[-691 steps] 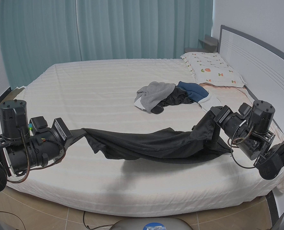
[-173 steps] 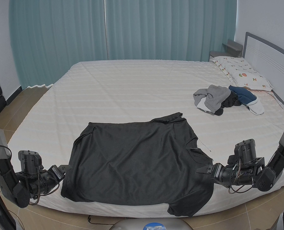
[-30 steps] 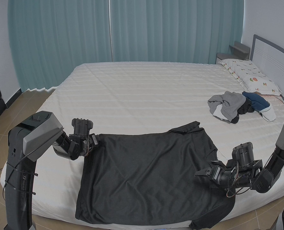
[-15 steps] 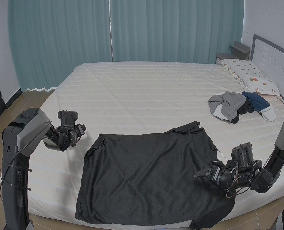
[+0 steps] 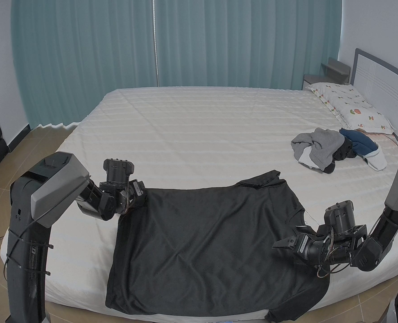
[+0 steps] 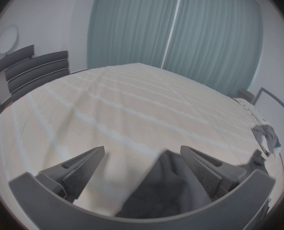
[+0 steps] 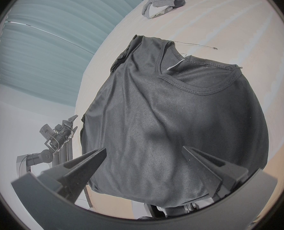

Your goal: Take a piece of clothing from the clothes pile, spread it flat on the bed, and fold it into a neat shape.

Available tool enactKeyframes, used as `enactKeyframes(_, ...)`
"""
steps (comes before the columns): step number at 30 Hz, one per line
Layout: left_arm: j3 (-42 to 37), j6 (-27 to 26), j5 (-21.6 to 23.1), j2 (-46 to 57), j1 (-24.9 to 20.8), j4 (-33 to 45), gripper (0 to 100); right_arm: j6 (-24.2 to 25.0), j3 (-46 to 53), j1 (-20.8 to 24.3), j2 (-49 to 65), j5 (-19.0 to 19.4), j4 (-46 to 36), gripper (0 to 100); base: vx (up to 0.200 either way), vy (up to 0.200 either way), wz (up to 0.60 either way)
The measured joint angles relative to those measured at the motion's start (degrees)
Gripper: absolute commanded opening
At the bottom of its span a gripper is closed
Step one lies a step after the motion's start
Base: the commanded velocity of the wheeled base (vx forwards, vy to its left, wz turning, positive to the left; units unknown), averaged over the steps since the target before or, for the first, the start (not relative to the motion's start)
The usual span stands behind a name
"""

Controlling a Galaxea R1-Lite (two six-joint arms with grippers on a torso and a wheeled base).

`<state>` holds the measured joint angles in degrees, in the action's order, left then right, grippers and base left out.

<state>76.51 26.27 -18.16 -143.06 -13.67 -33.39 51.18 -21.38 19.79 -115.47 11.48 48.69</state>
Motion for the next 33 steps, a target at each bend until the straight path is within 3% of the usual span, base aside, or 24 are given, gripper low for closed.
enactKeyframes(13, -0.82, -1.72, -0.09, 0.63, -2.76, 2.17, 100, -0.02, 0.00, 0.06, -0.07, 0.11, -0.02, 100, 0.000, 0.000, 0.00)
enactKeyframes(14, -0.77, -1.89, -0.11, 0.63, -2.78, 2.16, 0, 0.00, 0.00, 0.06, -0.07, 0.09, -0.02, 100, 0.000, 0.000, 0.00)
enactKeyframes(33, 3.43, -2.95, -0.41, -0.52, -1.40, 6.41, 0, -0.05, 0.06, 0.13, -0.10, 0.11, -0.02, 100, 0.000, 0.000, 0.00)
